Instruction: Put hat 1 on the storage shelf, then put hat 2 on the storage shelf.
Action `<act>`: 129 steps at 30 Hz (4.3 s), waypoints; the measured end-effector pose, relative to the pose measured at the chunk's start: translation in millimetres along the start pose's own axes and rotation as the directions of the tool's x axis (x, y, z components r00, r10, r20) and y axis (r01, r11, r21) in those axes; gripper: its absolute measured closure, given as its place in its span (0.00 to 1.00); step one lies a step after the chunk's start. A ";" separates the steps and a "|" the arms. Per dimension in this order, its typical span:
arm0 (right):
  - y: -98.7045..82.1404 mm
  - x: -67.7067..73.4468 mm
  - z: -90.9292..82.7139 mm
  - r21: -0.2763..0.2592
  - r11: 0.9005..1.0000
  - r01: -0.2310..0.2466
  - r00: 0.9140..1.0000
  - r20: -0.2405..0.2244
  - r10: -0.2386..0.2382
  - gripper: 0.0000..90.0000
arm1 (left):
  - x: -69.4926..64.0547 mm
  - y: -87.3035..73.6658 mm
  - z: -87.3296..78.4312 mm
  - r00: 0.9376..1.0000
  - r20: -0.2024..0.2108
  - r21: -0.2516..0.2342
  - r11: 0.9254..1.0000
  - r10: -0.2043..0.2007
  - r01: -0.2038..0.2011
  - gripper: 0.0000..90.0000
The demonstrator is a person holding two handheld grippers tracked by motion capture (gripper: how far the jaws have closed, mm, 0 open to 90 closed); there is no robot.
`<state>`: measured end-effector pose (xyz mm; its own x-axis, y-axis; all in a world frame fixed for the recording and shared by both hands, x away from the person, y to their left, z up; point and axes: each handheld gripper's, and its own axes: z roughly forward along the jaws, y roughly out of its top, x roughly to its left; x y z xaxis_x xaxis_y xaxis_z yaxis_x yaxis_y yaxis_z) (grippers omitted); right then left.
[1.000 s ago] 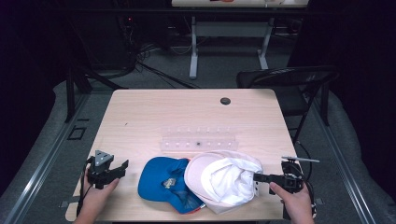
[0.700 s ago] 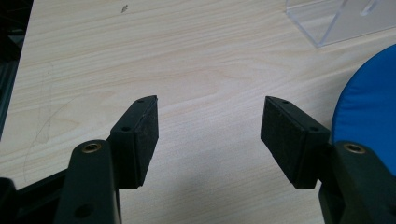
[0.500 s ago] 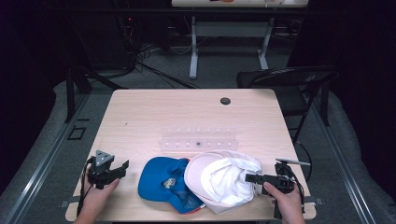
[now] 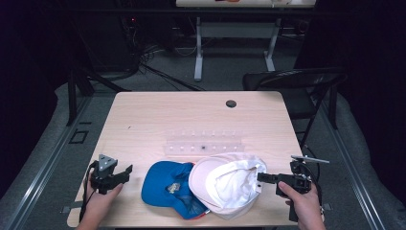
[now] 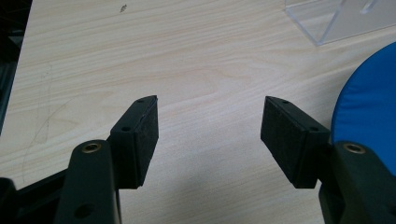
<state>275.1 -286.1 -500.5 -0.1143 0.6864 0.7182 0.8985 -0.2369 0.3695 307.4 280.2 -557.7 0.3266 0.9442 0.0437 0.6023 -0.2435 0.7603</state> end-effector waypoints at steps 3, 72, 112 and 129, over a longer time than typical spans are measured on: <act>3.0 5.8 -0.7 -0.002 1.000 -0.010 1.000 -0.028 0.010 0.70 | 0.1 0.0 0.1 1.000 0.000 0.001 1.000 0.000 0.000 0.41; 69.4 117.3 20.2 0.353 0.923 0.152 0.834 0.456 -0.311 0.88 | -2.1 -0.4 1.1 1.000 0.005 -0.007 1.000 0.004 -0.004 0.41; 110.7 170.1 -27.9 0.337 0.936 -0.105 0.994 0.060 0.090 0.89 | -3.3 -0.9 3.2 1.000 0.000 0.010 1.000 0.008 -0.008 0.42; 123.5 180.0 -23.3 0.235 0.969 -0.083 0.977 -0.174 0.126 0.90 | -7.9 3.0 -2.7 1.000 0.011 -0.020 1.000 0.009 -0.008 0.39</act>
<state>355.6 -207.8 -311.9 -0.0724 0.5206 0.8508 0.9792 -0.1250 0.1598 304.6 272.7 -554.0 0.3397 0.9395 0.0431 0.5849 -0.2469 0.7726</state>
